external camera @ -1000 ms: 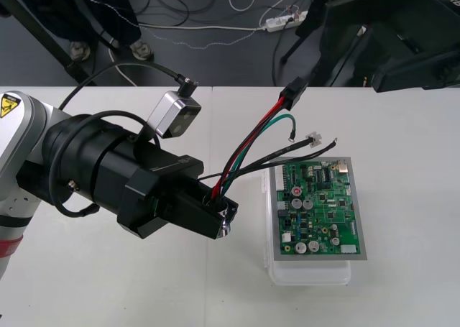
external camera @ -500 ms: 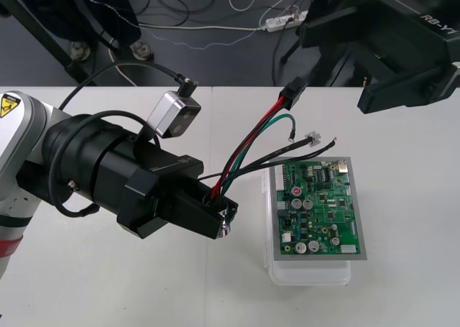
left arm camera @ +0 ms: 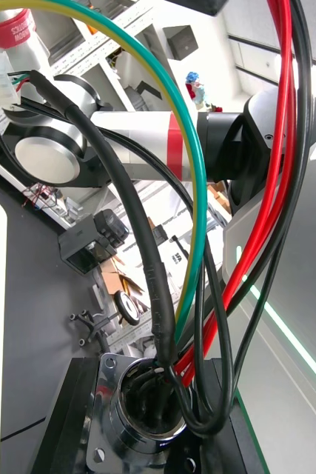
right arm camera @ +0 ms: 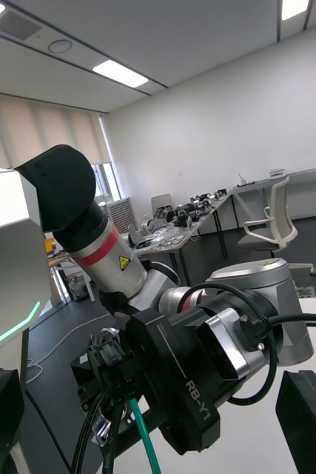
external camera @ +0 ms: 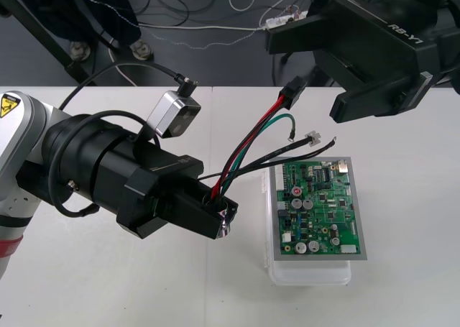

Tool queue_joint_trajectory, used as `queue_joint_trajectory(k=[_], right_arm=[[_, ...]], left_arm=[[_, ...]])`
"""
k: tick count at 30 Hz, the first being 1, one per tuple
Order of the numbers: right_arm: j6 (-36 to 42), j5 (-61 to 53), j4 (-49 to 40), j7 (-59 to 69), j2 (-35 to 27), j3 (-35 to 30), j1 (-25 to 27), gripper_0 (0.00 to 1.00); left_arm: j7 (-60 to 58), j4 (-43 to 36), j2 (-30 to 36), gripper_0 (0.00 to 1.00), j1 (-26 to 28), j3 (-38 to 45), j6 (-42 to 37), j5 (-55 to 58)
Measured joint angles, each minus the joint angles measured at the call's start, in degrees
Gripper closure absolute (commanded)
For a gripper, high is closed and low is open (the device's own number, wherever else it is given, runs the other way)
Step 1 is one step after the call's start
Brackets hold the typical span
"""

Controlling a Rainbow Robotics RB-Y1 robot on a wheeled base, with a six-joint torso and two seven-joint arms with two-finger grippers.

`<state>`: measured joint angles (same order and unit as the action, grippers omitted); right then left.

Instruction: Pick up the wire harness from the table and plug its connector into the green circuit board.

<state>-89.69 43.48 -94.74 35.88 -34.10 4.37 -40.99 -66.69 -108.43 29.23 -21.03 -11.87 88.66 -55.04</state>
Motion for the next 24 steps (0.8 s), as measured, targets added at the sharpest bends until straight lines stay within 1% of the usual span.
queue_joint_trajectory(k=[11,22,24], right_arm=[[0.0,-0.42,-0.36,-0.07,1.26,3.16,-0.01,0.0],[0.0,-1.13,-1.36,-0.18,1.26,3.44,-0.01,0.0],[0.0,-1.22,-1.53,-0.18,1.26,3.44,-0.01,0.08]], left_arm=[[0.0,0.0,0.02,1.0,0.0,0.0,0.0,0.03],[0.0,0.0,0.05,1.0,0.0,0.0,0.0,0.05],[0.0,0.0,0.05,1.0,0.0,0.0,0.0,0.05]])
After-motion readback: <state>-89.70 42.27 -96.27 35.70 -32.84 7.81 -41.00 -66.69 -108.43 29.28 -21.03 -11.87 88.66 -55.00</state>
